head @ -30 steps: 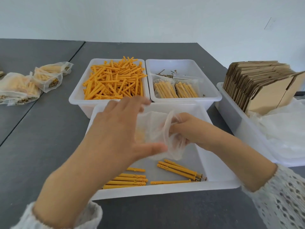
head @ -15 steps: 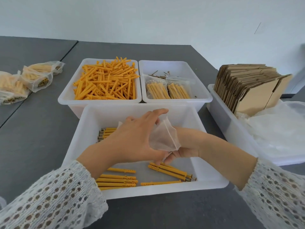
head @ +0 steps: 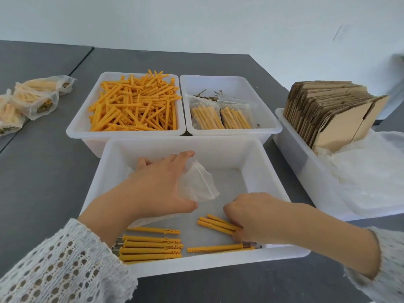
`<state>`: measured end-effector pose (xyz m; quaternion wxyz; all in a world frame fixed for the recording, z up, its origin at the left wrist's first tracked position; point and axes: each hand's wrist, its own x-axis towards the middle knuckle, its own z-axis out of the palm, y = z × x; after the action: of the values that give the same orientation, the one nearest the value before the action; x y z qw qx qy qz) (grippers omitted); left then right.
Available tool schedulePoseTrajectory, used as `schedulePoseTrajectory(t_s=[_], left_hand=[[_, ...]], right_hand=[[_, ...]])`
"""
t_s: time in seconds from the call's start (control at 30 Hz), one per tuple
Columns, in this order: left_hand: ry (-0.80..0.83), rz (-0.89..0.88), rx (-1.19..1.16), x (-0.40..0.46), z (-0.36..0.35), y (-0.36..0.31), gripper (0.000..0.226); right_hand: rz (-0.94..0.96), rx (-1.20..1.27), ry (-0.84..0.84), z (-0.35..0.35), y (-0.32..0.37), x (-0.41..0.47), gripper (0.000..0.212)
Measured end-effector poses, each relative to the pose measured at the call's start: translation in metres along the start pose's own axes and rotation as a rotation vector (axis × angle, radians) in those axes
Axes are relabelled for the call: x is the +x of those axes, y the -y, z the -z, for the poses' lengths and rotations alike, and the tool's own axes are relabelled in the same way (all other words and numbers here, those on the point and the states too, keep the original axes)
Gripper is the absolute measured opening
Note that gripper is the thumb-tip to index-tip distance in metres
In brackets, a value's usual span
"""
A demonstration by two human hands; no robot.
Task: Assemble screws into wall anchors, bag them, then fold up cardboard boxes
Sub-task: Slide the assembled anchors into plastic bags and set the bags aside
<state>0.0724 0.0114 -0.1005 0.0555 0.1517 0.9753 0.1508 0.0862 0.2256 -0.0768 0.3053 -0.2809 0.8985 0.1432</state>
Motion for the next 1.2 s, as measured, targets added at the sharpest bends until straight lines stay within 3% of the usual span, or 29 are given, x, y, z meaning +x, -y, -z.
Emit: schedulePoseTrajectory(t_s=[0.2,0.37,0.63,0.87,1.0,1.1,1.2], left_hand=[[-0.008,-0.016,-0.110,-0.001,0.001,0.002,0.098],[-0.001,0.017,-0.165,0.000,0.003,0.005,0.096],[-0.015,0.006,-0.268,-0.004,0.012,0.000,0.096],[0.020,-0.031,-0.383,-0.005,0.018,-0.005,0.089],[0.040,-0.057,-0.412,-0.005,0.016,-0.007,0.089],[0.069,-0.050,-0.555,-0.006,0.018,-0.008,0.090],[0.117,-0.063,-0.815,-0.005,0.024,-0.014,0.082]], right_hand=[[-0.020,-0.126,-0.033,-0.003,-0.001,0.014,0.005],[-0.003,0.003,-0.091,0.000,-0.009,0.004,0.031],[0.009,0.124,-0.114,0.019,-0.021,-0.022,0.023],[-0.234,-0.162,-0.363,0.059,-0.044,-0.040,0.031],[-0.305,-0.259,-0.503,0.074,-0.040,-0.041,0.017],[-0.249,-0.270,-0.573,0.081,-0.021,-0.032,0.017],[0.025,-0.126,-0.614,0.085,0.001,-0.019,0.031]])
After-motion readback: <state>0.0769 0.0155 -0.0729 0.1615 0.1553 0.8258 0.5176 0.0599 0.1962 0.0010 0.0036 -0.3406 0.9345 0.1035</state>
